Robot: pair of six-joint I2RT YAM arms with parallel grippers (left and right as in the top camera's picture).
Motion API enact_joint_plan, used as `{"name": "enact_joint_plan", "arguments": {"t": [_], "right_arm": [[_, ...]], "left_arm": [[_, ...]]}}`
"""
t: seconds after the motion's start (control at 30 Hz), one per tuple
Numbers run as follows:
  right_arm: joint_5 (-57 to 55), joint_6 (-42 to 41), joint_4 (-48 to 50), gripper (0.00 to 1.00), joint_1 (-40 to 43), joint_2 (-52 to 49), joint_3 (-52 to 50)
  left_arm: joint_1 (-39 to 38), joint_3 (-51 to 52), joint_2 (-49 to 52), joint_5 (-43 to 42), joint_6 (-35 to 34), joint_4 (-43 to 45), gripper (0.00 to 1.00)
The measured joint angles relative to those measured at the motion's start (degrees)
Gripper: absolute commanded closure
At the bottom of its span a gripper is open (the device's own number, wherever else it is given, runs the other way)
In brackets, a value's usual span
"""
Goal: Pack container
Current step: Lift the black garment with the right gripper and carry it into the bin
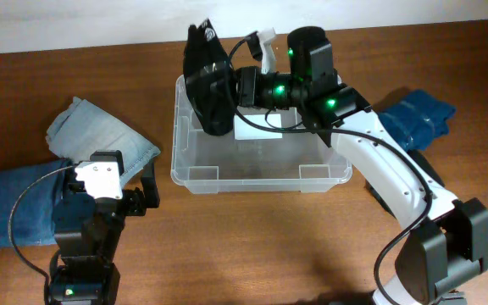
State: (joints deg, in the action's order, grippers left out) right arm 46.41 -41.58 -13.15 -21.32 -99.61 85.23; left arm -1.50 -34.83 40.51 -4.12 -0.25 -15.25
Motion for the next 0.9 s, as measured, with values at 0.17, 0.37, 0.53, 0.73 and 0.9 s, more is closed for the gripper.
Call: {"name": "enact_joint_plan", "arguments": {"t": [0.17,0.37,0.53,0.73,0.9], "right_arm": [[-5.4,2.1,-8.8,0.76,-0.1,-0.8,0.0],[-15.6,8.8,-16.7,0.75,-0.1,-1.4,0.0],[-27.6,16.3,-24.2,0.75,-0.1,-1.4,0.0],[-41.1,23.8,-32.4,0.76,-0.1,-1.4,0.0],[-50.1,28.2,-36.9,0.75,-0.1,-1.4,0.0]], "left_arm": [[0.0,0.0,0.0,0.0,0.0,0.0,0.01],[0.0,0.0,0.0,0.0,0.0,0.0,0.01],[0.0,0.0,0.0,0.0,0.0,-0.5,0.01],[0.0,0.0,0.0,0.0,0.0,-0.5,0.01],[0.0,0.0,0.0,0.0,0.0,-0.5,0.01]]}}
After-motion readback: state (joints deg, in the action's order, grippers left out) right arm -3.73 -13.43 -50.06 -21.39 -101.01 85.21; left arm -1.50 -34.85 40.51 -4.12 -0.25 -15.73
